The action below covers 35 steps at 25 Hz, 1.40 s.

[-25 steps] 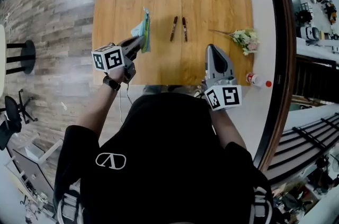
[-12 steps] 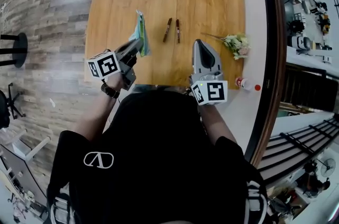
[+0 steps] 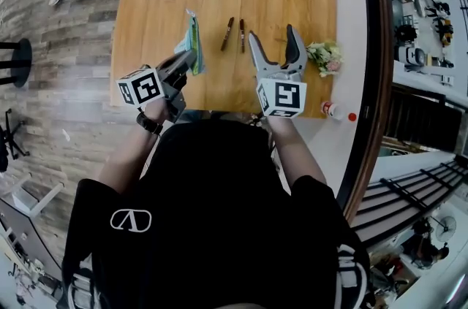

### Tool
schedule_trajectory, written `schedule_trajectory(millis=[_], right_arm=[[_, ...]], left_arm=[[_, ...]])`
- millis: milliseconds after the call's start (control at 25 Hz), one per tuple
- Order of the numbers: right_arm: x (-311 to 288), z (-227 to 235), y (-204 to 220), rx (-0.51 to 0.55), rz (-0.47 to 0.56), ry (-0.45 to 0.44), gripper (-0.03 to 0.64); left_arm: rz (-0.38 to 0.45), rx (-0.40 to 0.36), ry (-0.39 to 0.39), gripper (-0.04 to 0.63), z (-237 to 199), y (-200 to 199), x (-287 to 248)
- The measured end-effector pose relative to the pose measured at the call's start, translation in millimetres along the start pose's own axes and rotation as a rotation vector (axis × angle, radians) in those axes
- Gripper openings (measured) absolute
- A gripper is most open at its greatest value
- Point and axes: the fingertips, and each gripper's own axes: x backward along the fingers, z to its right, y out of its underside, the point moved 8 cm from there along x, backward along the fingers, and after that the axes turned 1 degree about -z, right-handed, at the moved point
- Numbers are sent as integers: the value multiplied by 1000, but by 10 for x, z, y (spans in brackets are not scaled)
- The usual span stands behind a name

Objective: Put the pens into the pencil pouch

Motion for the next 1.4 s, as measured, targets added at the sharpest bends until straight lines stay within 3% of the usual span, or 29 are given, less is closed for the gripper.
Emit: schedule_trajectory(millis=[240,560,760,880,1040,1280,1400], right_arm=[[-661,61,703,-78,-260,13,345],[-1295,250,2138,-176,-758,-42,307],[-1457,207,2693,-255,-994,-80,272],[-1545,175,2889,-278,-1091,-115,250],[-1586,124,3023,-240,-1217,-121,150],[-1620,176,3049,-208,-1253,-106,44],[-1581,200,3053,-226,-1236,-117,43]], left_arm=[[-16,14,1,15,6,54,11],[-55,26,2,15,126,235,-221],[-62,36,1,15,117,312,-207],[-62,42,3,15,130,338,-208],[-65,49,-1,15,137,359,-199],[-66,53,1,15,132,368,-217],[-69,54,1,15,133,368,-223]])
